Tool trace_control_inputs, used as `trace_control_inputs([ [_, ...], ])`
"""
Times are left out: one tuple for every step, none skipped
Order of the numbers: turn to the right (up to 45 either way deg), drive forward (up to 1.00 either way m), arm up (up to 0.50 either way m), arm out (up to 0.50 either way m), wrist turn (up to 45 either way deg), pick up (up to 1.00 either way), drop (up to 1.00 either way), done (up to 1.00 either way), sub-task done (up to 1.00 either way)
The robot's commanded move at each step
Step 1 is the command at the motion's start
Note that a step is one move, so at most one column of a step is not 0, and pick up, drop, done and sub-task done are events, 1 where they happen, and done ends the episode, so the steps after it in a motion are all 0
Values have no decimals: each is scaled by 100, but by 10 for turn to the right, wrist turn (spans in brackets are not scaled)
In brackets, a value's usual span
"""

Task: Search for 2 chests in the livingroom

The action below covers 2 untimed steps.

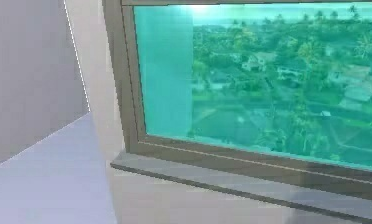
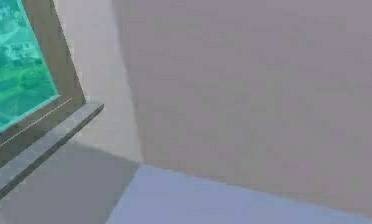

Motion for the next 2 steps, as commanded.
trace_control_inputs([
  [-450,0,0,0,0,0,0,0,0],
  [-240,0,0,0,0,0,0,0,0],
])
